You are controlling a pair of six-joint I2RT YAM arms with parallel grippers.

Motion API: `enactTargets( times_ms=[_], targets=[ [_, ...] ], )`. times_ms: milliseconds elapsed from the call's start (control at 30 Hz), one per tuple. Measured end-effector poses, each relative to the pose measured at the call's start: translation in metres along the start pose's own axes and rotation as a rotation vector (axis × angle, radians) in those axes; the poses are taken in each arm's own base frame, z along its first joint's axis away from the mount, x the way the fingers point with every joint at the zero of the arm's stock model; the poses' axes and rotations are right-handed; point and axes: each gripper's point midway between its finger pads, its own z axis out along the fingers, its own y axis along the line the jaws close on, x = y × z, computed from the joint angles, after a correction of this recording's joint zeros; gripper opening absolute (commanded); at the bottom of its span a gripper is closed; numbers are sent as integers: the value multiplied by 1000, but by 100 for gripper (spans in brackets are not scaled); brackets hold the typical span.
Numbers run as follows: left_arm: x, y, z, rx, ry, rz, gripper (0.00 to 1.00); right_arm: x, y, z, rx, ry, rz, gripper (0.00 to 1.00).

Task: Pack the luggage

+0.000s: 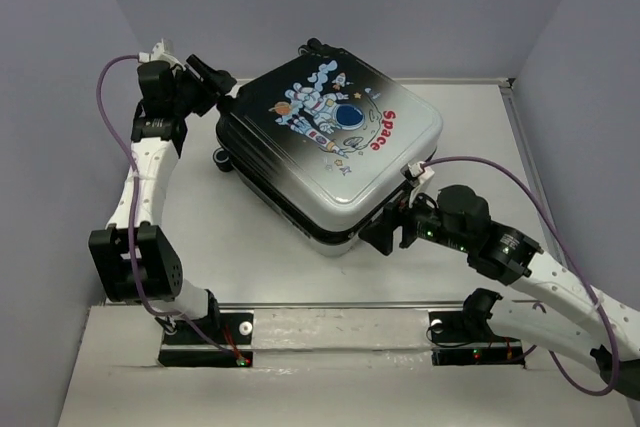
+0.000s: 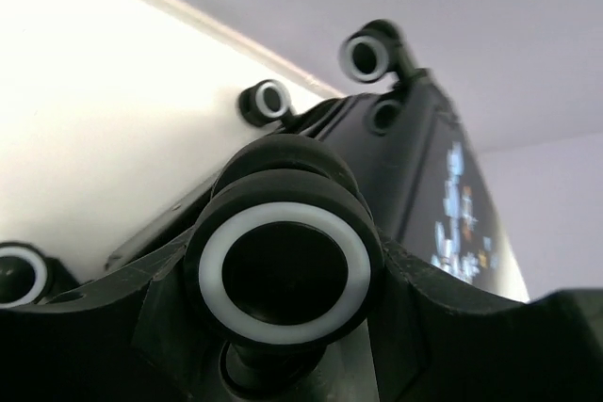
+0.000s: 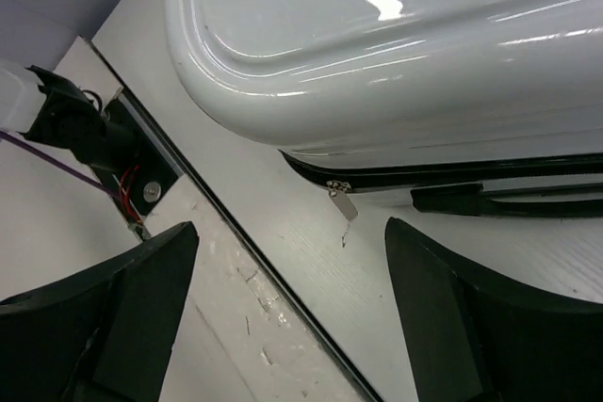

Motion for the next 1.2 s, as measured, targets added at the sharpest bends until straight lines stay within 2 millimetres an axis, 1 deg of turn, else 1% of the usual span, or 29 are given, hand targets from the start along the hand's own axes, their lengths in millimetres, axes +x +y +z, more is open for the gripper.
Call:
enactTargets(
  times_ms=[67, 100, 167, 200, 233, 267, 333, 367, 433, 467, 500, 567, 600, 633, 700, 767, 867, 967, 1100, 1133, 1167, 1200],
  targets=[
    [-10, -25, -16, 43, -20, 35, 6, 10, -5, -1, 11, 20, 7, 86],
    [-9, -31, -24, 48, -20, 41, 6, 17, -8, -2, 20, 35, 12, 86],
    [-6, -37, -39, 48, -11, 53, 6, 24, -11, -4, 32, 54, 18, 83],
    [-3, -36, -45, 40, -5, 55, 6, 28, -13, -5, 39, 66, 23, 77],
    [-1, -35, -48, 36, -3, 56, 6, 30, -14, -5, 43, 70, 26, 77],
    [3, -31, -50, 23, -1, 57, 6, 32, -15, -4, 47, 75, 30, 71],
    [13, -18, -54, -9, 9, 48, 6, 40, -20, -3, 62, 91, 40, 62],
    [18, -10, -55, -26, 17, 40, 6, 43, -21, -2, 67, 99, 44, 54],
    [26, 2, -52, -49, 32, 29, 6, 54, -27, 0, 81, 119, 53, 49],
    [31, 9, -51, -62, 40, 24, 6, 62, -30, 2, 89, 135, 61, 44],
    [37, 18, -50, -80, 50, 15, 6, 69, -34, 3, 97, 148, 70, 44],
    [42, 28, -49, -99, 59, 6, 6, 80, -39, 7, 105, 161, 77, 45],
    [45, 34, -48, -109, 63, 1, 6, 86, -42, 9, 107, 166, 80, 47],
    [47, 38, -47, -113, 65, -2, 6, 90, -44, 12, 106, 166, 83, 55],
    [47, 42, -45, -117, 63, -4, 6, 98, -46, 18, 98, 158, 89, 63],
    [47, 44, -42, -114, 62, -4, 6, 102, -47, 22, 87, 144, 89, 66],
    [47, 53, -31, -124, 64, -8, 6, 107, -50, 31, 72, 119, 86, 67],
    [49, 69, -21, -150, 75, -26, 6, 111, -50, 40, 54, 95, 80, 67],
    [47, 69, -15, -141, 78, -30, 6, 111, -49, 48, 35, 68, 71, 67],
    [46, 69, -13, -140, 80, -31, 7, 110, -49, 49, 32, 62, 68, 67],
    [45, 69, -12, -139, 81, -32, 10, 107, -48, 51, 27, 51, 65, 66],
    [44, 69, -10, -138, 81, -32, 18, 105, -47, 53, 24, 43, 61, 66]
  ],
)
